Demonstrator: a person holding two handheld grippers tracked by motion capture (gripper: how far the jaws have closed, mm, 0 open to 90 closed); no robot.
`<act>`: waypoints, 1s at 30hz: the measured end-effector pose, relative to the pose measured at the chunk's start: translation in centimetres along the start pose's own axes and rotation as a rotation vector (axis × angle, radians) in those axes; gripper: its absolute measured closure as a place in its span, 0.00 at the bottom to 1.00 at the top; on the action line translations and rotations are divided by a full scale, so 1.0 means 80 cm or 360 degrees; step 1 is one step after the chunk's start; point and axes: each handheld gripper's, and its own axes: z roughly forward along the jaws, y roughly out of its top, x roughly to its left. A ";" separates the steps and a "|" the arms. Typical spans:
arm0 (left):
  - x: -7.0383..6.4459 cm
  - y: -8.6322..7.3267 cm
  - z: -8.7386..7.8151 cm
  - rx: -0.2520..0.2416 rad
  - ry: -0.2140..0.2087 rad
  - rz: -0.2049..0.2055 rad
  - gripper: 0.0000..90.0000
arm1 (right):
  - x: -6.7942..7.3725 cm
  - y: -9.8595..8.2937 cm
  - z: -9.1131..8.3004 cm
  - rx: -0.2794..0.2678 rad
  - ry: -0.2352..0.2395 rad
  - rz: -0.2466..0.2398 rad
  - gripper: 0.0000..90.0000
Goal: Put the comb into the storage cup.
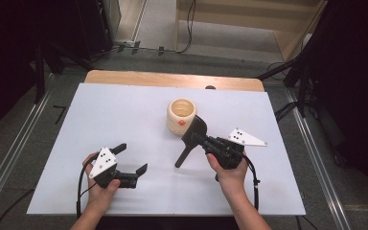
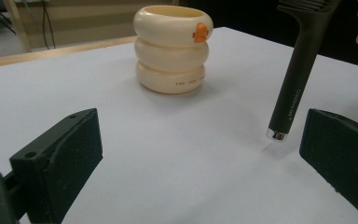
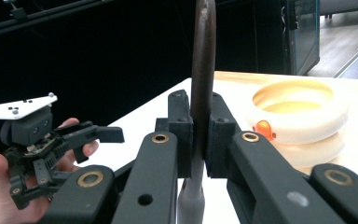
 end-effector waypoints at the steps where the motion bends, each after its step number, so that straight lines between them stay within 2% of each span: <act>1: 0.002 -0.001 -0.002 -0.0005 0.0008 -0.0005 0.00 | 0.000 0.001 0.000 -0.0003 0.0000 -0.0001 0.91; 8: 0.016 -0.005 -0.017 0.0004 0.0059 -0.0015 0.00 | -0.004 0.009 0.002 -0.0009 -0.0022 -0.0040 0.91; 30: 0.055 -0.015 -0.061 -0.0007 0.0147 -0.0073 0.00 | -0.005 0.030 0.012 -0.0029 -0.0033 -0.0077 0.91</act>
